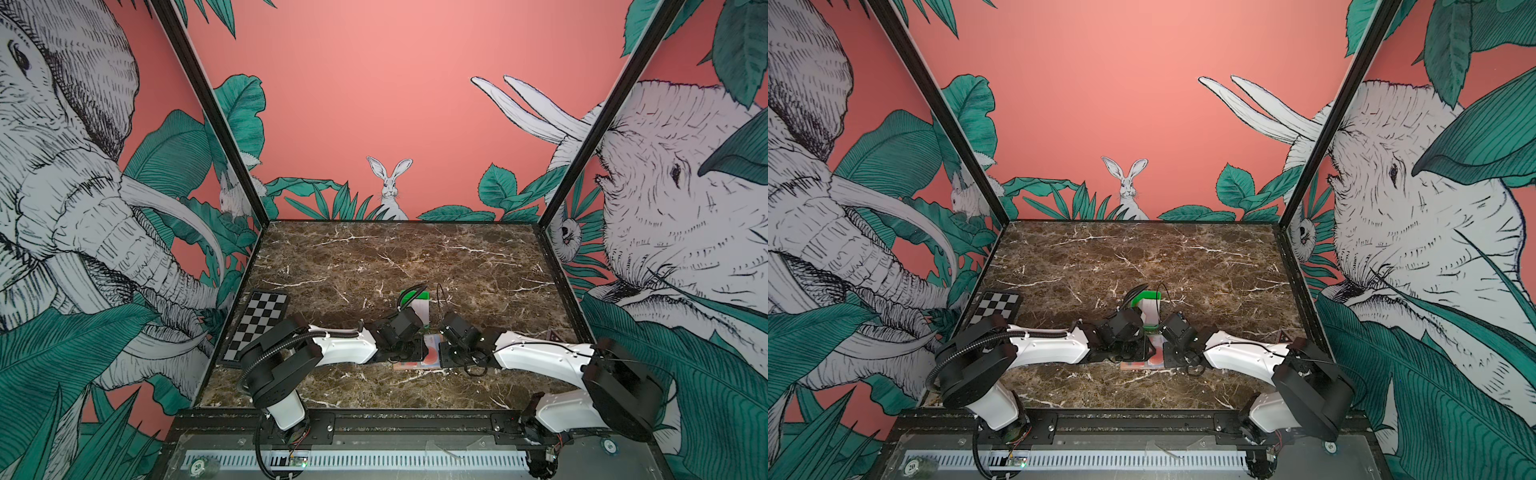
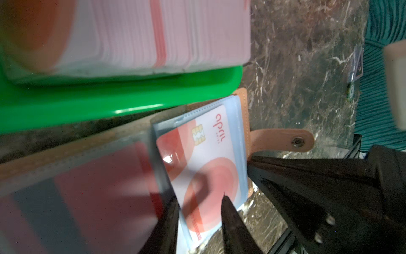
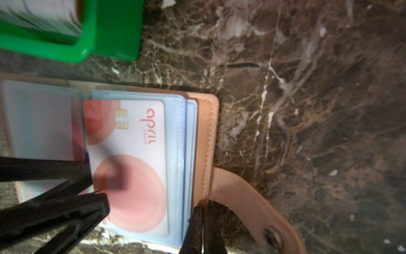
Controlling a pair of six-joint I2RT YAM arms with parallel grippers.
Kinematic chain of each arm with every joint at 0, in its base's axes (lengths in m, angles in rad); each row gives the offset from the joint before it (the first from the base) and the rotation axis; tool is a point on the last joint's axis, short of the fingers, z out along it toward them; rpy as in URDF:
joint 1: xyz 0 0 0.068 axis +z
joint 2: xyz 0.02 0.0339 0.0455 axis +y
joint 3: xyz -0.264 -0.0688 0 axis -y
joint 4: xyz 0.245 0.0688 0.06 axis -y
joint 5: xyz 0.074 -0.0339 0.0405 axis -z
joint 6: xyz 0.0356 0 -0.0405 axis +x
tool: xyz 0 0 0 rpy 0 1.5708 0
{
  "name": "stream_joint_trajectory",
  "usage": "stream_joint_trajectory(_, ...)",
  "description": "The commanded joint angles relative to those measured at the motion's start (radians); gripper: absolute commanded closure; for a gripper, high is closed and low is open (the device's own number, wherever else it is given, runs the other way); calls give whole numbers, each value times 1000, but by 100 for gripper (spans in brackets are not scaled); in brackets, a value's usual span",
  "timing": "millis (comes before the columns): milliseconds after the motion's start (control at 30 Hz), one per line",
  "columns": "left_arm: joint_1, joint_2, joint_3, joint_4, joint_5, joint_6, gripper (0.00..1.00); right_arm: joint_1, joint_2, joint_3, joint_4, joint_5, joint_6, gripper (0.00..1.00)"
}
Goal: Insert credit cards into a card holder
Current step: Insert the credit card into the card slot.
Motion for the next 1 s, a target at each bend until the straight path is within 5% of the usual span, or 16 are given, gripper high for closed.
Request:
stream_joint_trajectory(0, -8, -26, 20, -74, -38, 27, 68, 12, 15, -29, 13, -16, 5, 97)
stream_joint_trajectory(967, -8, 6, 39, -9, 1, 50, 65, 12, 10, -20, 1, -15, -1, 97)
